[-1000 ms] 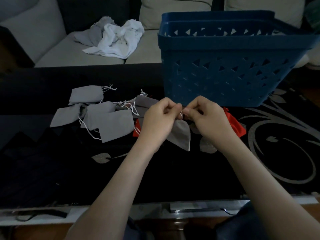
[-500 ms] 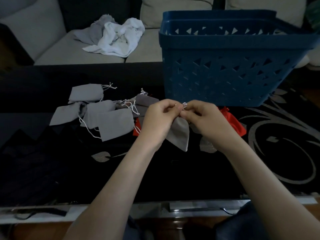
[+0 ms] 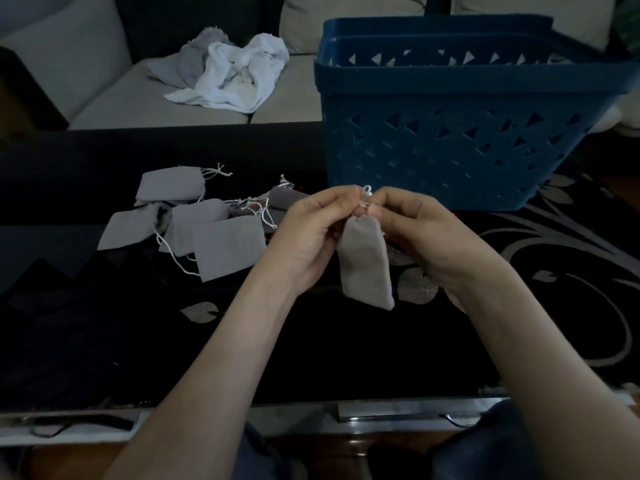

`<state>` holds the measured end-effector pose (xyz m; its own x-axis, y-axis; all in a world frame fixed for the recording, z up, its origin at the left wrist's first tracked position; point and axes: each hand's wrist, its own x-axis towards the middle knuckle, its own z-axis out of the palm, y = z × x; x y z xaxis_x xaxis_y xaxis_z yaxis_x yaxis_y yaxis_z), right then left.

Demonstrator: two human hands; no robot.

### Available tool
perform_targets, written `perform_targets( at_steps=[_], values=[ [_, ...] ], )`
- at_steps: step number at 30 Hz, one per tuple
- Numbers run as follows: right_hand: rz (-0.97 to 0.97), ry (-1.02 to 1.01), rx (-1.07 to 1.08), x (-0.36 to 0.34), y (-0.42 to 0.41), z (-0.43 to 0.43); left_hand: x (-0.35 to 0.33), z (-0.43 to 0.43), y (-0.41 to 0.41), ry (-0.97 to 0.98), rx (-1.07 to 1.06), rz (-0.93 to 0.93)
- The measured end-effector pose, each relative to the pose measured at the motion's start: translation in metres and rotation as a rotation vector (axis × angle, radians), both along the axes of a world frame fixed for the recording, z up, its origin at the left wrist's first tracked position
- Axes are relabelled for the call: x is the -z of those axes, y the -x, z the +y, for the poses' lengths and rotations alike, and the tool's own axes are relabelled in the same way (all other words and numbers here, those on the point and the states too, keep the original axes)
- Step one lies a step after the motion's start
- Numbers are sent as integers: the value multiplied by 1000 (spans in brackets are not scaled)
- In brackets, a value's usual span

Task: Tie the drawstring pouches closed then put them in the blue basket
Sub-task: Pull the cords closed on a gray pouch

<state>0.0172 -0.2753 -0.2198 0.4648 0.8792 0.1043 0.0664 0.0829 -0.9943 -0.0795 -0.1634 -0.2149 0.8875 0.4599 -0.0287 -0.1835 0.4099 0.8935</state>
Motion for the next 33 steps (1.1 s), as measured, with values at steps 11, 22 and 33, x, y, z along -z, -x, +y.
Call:
perform_targets(
  at_steps=[11, 22, 33],
  values=[
    [99, -15, -47, -2, 1, -10, -5, 13, 7, -300, 203, -12],
    [-7, 88, 70, 5, -5, -11, 2, 16, 3, -776, 42, 123],
    [-286, 221, 158, 6, 3, -4, 8, 19, 6, -890, -39, 275]
  ],
)
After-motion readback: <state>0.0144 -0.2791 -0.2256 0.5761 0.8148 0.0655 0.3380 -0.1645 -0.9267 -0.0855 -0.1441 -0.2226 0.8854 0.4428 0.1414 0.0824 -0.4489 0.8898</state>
